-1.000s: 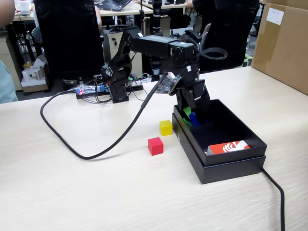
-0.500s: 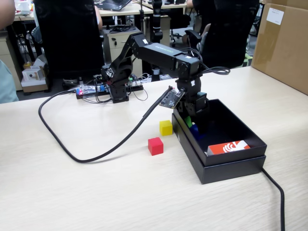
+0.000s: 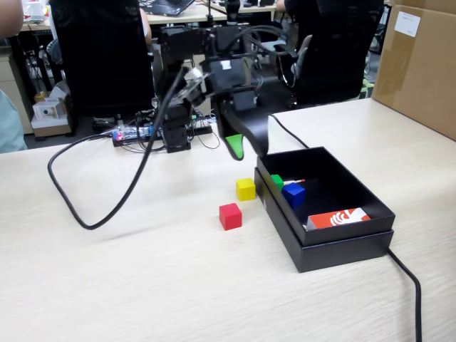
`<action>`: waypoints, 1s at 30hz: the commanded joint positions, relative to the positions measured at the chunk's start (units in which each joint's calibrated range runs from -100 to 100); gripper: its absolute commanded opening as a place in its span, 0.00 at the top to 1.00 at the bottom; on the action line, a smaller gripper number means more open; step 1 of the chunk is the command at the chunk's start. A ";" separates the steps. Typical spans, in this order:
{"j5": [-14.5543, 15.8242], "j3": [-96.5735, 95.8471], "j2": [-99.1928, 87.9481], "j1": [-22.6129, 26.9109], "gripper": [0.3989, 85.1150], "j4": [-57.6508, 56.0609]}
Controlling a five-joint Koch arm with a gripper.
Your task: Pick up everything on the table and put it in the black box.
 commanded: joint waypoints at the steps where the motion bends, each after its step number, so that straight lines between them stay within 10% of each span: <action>1: -0.98 -1.84 -3.12 -1.76 0.46 -0.14; 17: 1.22 1.06 24.42 -1.12 0.45 0.81; 24: 2.34 4.87 27.29 -1.07 0.84 0.81; 30: 2.44 4.87 21.90 -1.12 0.84 0.81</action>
